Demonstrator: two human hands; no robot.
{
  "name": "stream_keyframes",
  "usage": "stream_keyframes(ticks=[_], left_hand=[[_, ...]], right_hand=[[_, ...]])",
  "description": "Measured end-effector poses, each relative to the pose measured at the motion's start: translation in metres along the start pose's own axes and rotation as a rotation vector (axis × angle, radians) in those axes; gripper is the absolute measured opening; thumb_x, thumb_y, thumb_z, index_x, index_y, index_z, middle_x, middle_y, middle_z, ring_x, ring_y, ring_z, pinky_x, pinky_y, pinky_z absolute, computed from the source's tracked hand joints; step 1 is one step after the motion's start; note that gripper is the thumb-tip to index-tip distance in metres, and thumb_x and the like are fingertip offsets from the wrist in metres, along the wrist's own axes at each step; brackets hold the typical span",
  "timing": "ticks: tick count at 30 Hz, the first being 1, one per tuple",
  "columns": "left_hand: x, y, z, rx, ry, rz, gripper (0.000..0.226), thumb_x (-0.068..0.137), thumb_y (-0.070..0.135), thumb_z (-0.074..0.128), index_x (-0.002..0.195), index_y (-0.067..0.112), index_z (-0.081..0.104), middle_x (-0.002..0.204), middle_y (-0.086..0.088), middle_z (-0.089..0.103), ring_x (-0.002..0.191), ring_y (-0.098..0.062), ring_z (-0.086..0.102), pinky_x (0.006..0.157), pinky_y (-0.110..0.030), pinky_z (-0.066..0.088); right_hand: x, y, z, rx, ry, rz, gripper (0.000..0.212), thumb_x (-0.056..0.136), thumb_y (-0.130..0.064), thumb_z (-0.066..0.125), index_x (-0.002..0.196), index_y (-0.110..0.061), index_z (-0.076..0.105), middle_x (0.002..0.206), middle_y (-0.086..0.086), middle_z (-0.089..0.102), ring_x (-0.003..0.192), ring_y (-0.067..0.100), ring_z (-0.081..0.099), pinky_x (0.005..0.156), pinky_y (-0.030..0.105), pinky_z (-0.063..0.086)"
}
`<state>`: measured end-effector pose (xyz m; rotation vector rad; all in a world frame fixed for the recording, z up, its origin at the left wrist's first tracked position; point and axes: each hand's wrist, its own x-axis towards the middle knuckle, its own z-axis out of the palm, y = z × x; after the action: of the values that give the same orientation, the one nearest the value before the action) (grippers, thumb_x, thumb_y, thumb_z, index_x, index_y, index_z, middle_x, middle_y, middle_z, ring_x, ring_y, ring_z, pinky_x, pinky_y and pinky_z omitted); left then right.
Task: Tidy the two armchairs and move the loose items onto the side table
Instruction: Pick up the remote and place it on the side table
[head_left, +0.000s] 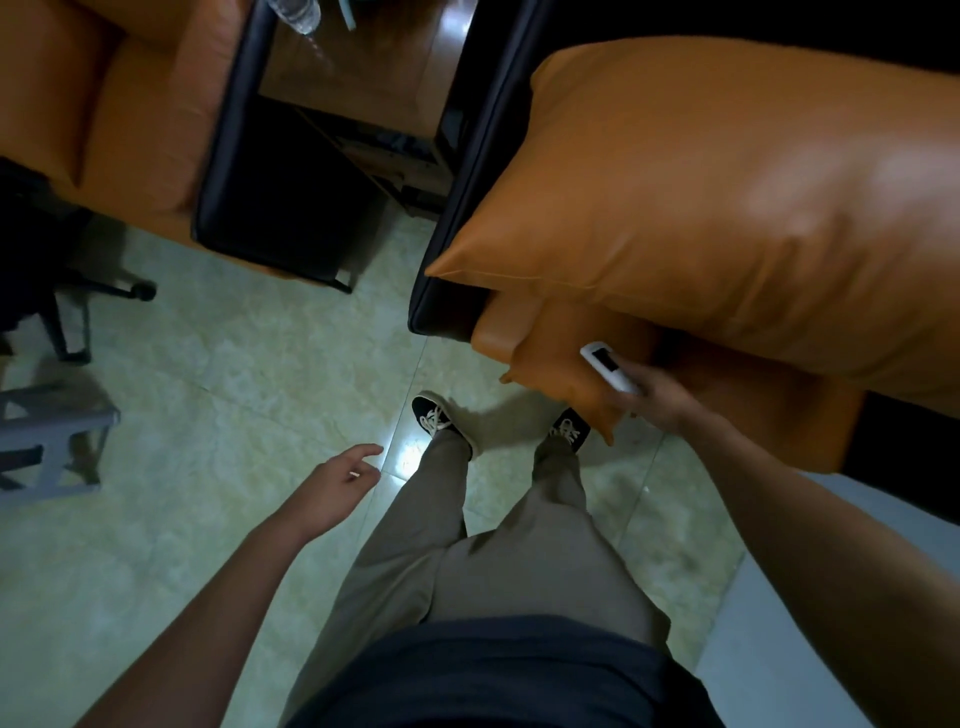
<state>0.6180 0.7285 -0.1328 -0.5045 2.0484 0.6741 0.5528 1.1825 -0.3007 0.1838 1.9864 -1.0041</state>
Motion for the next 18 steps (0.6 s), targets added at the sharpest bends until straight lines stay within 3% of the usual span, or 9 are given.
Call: stream_keyframes(ticks=[4, 7, 9, 10, 14, 18], left_hand=[[0.0, 0.002, 0.002, -0.015, 0.012, 0.035, 0.031, 0.099, 0.024, 0.055, 0.128, 0.036, 0.056, 0.107, 0.005, 0.068, 0.101, -0.012, 0.065, 0.087, -0.028, 0.048], [0.001, 0.0, 0.001, -0.035, 0.009, 0.047, 0.031, 0.099, 0.026, 0.055, 0.127, 0.039, 0.056, 0.11, 0.004, 0.066, 0.103, -0.012, 0.063, 0.088, -0.029, 0.047], [0.0, -0.004, 0.0, -0.062, 0.013, 0.049, 0.029, 0.099, 0.027, 0.055, 0.124, 0.042, 0.055, 0.11, 0.003, 0.065, 0.102, -0.011, 0.063, 0.085, -0.027, 0.046], [0.0, -0.006, -0.001, -0.079, 0.018, 0.053, 0.029, 0.099, 0.028, 0.055, 0.123, 0.043, 0.055, 0.11, 0.003, 0.065, 0.101, -0.01, 0.063, 0.084, -0.027, 0.047], [-0.004, -0.028, -0.007, -0.154, 0.05, 0.046, 0.028, 0.099, 0.028, 0.056, 0.122, 0.042, 0.057, 0.11, 0.003, 0.065, 0.101, -0.011, 0.064, 0.082, -0.024, 0.048], [-0.009, -0.069, -0.012, -0.238, 0.073, -0.005, 0.029, 0.098, 0.032, 0.057, 0.125, 0.041, 0.059, 0.113, 0.002, 0.066, 0.102, -0.011, 0.064, 0.088, -0.029, 0.048]], right_hand=[[-0.022, -0.028, 0.018, 0.105, -0.004, -0.029, 0.06, 0.098, -0.04, 0.06, 0.153, -0.031, 0.038, 0.138, 0.005, 0.054, 0.099, 0.015, 0.06, 0.073, 0.023, 0.047], [-0.03, -0.048, 0.03, 0.13, -0.01, -0.109, 0.055, 0.097, -0.044, 0.058, 0.149, -0.041, 0.041, 0.142, -0.003, 0.055, 0.098, 0.006, 0.061, 0.073, 0.02, 0.051], [-0.036, -0.066, 0.036, 0.123, -0.018, -0.142, 0.053, 0.098, -0.044, 0.057, 0.149, -0.044, 0.042, 0.141, -0.007, 0.056, 0.088, -0.004, 0.058, 0.067, 0.01, 0.047], [-0.038, -0.075, 0.04, 0.102, -0.017, -0.145, 0.053, 0.098, -0.045, 0.057, 0.149, -0.043, 0.042, 0.141, -0.009, 0.055, 0.089, -0.003, 0.058, 0.067, 0.009, 0.046], [-0.037, -0.109, 0.056, 0.04, -0.024, -0.172, 0.056, 0.095, -0.048, 0.057, 0.149, -0.041, 0.043, 0.146, -0.013, 0.05, 0.128, 0.011, 0.051, 0.098, 0.027, 0.044], [-0.028, -0.146, 0.077, -0.025, -0.069, -0.163, 0.058, 0.093, -0.051, 0.057, 0.149, -0.042, 0.042, 0.141, -0.014, 0.053, 0.125, 0.009, 0.052, 0.097, 0.026, 0.042]])
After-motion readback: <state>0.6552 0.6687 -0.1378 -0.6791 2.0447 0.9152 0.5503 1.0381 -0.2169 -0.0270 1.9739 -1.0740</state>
